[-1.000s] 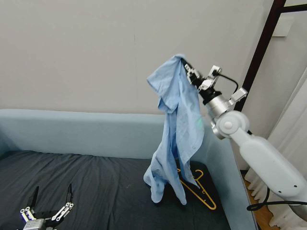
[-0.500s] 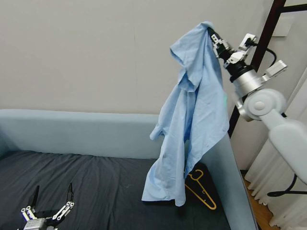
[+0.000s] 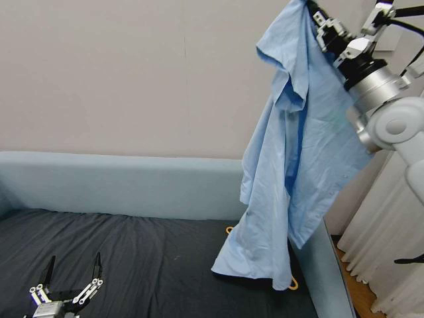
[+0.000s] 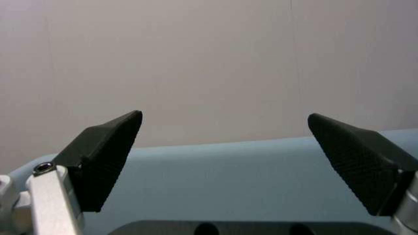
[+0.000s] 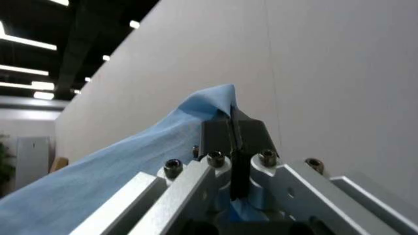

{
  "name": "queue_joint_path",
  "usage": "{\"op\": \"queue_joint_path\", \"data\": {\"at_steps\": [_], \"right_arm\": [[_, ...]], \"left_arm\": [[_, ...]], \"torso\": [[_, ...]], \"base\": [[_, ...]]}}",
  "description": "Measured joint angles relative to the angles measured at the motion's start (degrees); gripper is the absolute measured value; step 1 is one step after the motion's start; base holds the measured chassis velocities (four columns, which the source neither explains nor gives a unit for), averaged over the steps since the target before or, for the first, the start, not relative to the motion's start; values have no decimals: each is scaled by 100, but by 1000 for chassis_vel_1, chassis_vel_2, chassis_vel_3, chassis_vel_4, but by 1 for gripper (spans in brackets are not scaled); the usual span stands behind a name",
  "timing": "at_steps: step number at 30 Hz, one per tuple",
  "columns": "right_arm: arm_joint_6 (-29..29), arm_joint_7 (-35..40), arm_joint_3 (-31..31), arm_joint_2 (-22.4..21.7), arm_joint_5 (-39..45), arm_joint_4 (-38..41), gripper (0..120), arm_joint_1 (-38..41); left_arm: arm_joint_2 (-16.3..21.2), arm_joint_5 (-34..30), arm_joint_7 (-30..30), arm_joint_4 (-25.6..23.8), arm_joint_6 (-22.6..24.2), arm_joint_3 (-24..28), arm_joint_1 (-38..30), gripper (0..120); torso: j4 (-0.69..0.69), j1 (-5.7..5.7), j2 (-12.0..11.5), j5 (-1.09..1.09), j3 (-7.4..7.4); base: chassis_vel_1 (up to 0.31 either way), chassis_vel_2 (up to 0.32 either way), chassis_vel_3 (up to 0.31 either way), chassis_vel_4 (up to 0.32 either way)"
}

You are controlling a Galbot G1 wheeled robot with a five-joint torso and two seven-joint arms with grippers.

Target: Pick up the clothes from the sofa and hang them on the clothes hanger.

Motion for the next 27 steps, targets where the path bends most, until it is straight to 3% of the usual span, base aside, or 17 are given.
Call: {"op": "queue_joint_path", "data": {"at_steps": [4, 5, 6, 8, 9, 12, 16, 21, 27], "right_arm": [[337, 98, -841, 673, -1109, -272, 0, -1077], [337, 98, -841, 673, -1109, -272, 0, -1077], [393, 134, -982, 825, -1284, -412, 0, -1313], [635, 349, -1516, 1538, -1806, -1115, 0, -2048], [635, 349, -1516, 1538, -1806, -1115, 0, -2048], [797, 564, -2090, 2291, -2249, -2129, 0, -2498], [816, 565, -2351, 2749, -2723, -2808, 2, -2707], [580, 791, -2549, 2903, -2668, -2754, 17, -2914], [503, 635, -2660, 2524, -2709, -2072, 40, -3022]], "left_arm": [[17, -9, -33, 45, 0, -95, 8, 100], [17, -9, -33, 45, 0, -95, 8, 100], [32, -13, -56, 60, 3, -136, 12, 100], [87, -39, -75, 118, 24, -309, 9, 100], [87, -39, -75, 118, 24, -309, 9, 100], [75, -83, -82, 153, 3, -479, 58, 100], [19, -84, -81, 155, -71, -527, 115, 100], [-13, -85, -79, 176, -110, -565, 113, 100], [-87, 2, -78, 261, -110, -438, 2, 100]], "torso": [[5, 0, -1, 0, 1], [5, 0, -1, 0, 1], [-1, 0, -1, -2, 1], [-2, 0, -2, 1, 1], [-2, 0, -2, 1, 1], [-1, 0, -1, -2, 1], [-2, 0, -1, 0, 1], [-1, 0, -1, 0, 1], [-2, 0, 0, 1, 0]], "base": [[0, 0, 0, 0], [0, 0, 0, 0], [0, 0, 0, 0], [0, 0, 0, 0], [0, 0, 0, 0], [0, 0, 0, 0], [0, 0, 0, 0], [0, 0, 0, 0], [0, 0, 0, 0]]}}
